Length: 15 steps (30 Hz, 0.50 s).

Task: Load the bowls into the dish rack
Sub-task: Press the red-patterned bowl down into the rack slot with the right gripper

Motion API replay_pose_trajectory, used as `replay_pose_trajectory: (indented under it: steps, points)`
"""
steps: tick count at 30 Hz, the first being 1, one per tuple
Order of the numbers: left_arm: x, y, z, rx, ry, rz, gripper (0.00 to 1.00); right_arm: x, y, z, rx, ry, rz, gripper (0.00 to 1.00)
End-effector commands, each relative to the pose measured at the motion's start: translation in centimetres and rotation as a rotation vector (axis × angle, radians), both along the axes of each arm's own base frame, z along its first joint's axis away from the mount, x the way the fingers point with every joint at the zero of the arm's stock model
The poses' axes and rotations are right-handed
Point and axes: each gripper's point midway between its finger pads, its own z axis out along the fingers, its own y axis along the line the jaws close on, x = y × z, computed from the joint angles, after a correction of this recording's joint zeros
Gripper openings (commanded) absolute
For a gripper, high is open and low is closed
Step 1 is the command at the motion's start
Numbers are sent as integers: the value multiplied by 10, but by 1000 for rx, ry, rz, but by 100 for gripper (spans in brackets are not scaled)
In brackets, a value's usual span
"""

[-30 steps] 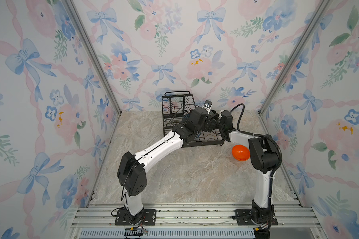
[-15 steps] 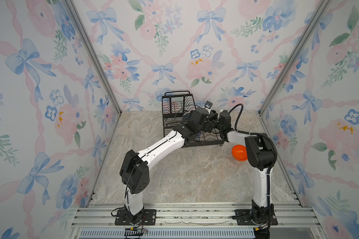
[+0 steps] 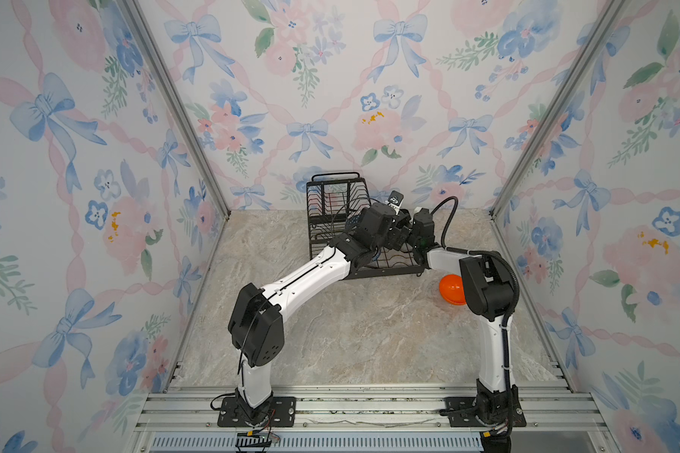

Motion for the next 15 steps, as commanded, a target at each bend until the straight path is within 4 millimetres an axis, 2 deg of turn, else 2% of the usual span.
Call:
replay_pose_trajectory:
  steps: [1, 15]
  points:
    - [4, 7, 1, 16, -2, 16, 98, 8, 6, 19, 7, -79, -11, 0]
    - [1, 14, -3, 20, 17, 29, 98, -5, 7, -3, 24, -33, -21, 0]
